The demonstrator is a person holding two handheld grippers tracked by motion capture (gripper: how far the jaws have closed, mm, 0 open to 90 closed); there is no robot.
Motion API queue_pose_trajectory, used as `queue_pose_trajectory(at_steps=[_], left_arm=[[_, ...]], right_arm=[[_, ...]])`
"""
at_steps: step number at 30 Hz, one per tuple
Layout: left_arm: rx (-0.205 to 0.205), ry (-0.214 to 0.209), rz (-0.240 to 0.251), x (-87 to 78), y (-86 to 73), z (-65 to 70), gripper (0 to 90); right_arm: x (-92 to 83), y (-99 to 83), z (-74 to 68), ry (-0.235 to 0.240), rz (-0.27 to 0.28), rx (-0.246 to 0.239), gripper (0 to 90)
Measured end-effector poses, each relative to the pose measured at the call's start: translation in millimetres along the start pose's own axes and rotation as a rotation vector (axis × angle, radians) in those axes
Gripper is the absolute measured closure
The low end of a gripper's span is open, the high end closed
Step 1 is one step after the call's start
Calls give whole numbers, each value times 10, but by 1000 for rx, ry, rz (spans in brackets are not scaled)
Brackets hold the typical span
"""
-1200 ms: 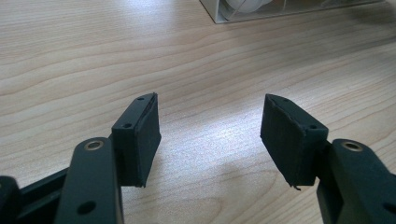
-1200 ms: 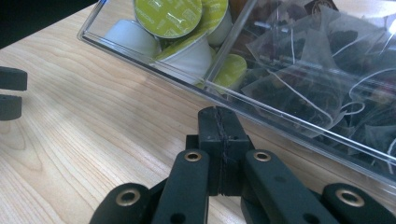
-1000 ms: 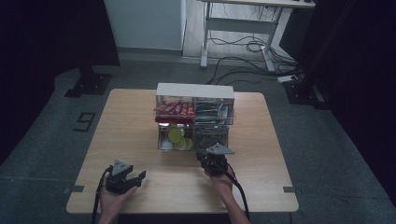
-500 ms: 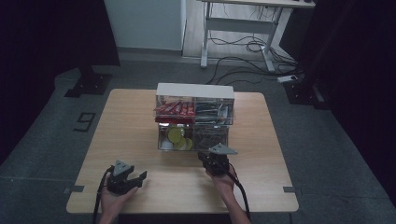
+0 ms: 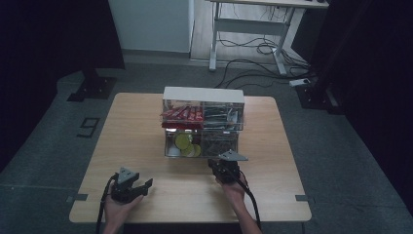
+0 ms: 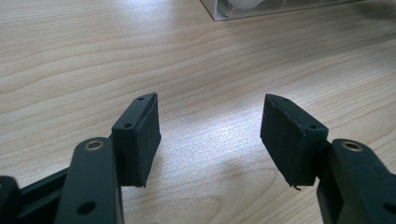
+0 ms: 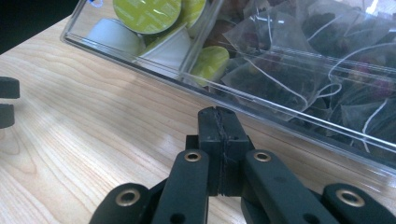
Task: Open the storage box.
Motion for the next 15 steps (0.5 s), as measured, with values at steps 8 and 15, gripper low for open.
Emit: queue_pose_trajectory(at_steps=[8,15], left_arm=[[4,1,-3,13,-5,5,383],[13,3,1,3,4,27,383]], right_arm=[[-53,46,-1,-6,25,7,889],[-129,105,4,-9,57,11,888]])
Point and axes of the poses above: each handheld gripper's, and its own axes: x roughly forward along the jaws, y roughly out of its top, z roughly to its right, the point moved 4 cm from there along x, roughly forward along the jaws
